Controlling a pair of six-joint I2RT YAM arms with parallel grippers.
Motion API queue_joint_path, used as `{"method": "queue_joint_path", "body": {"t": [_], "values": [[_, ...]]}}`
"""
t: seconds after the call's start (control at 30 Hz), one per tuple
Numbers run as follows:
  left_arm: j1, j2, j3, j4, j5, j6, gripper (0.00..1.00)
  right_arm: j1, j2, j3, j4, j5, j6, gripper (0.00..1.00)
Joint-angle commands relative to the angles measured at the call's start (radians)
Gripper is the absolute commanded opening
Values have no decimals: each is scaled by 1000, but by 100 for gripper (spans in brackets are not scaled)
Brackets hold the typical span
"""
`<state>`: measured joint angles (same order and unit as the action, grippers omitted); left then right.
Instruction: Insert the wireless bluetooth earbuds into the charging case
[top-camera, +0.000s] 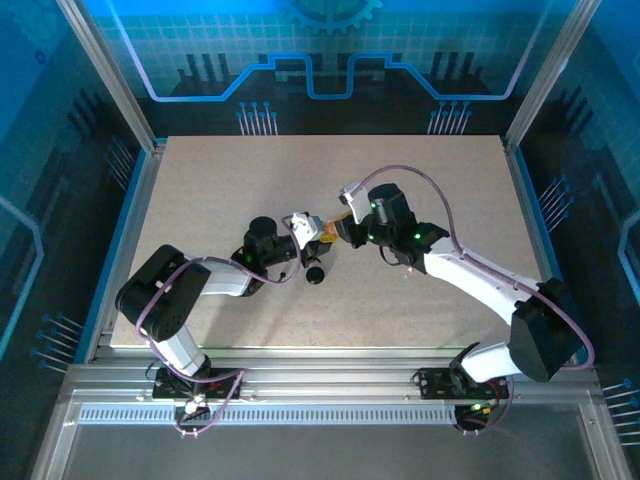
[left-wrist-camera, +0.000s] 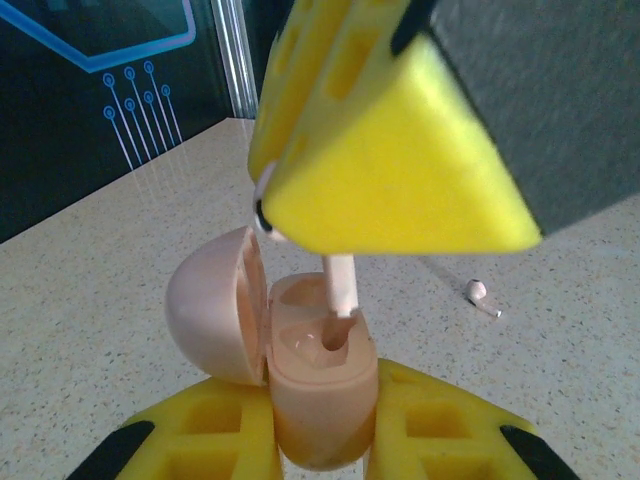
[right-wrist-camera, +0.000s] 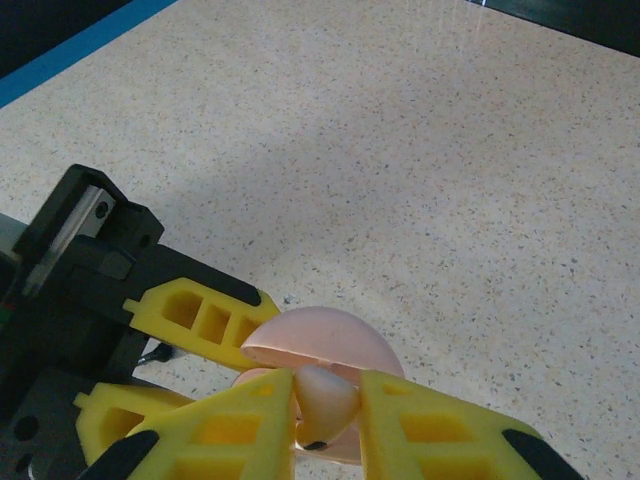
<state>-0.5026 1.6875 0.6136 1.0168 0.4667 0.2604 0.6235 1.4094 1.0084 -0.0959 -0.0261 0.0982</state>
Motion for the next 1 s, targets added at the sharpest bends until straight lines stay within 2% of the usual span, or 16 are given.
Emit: {"method": "queue_joint_path", "body": {"t": [0.0, 0.6, 0.97], "values": [[-7, -26, 3, 49, -1, -11, 12, 21, 17, 24, 5, 0, -17, 22], [-8, -40, -1, 49, 0, -12, 12, 39, 52, 55, -36, 6, -75, 23], [-7, -51, -6, 43, 1, -7, 13, 36, 17, 75, -28, -32, -30, 38]]}}
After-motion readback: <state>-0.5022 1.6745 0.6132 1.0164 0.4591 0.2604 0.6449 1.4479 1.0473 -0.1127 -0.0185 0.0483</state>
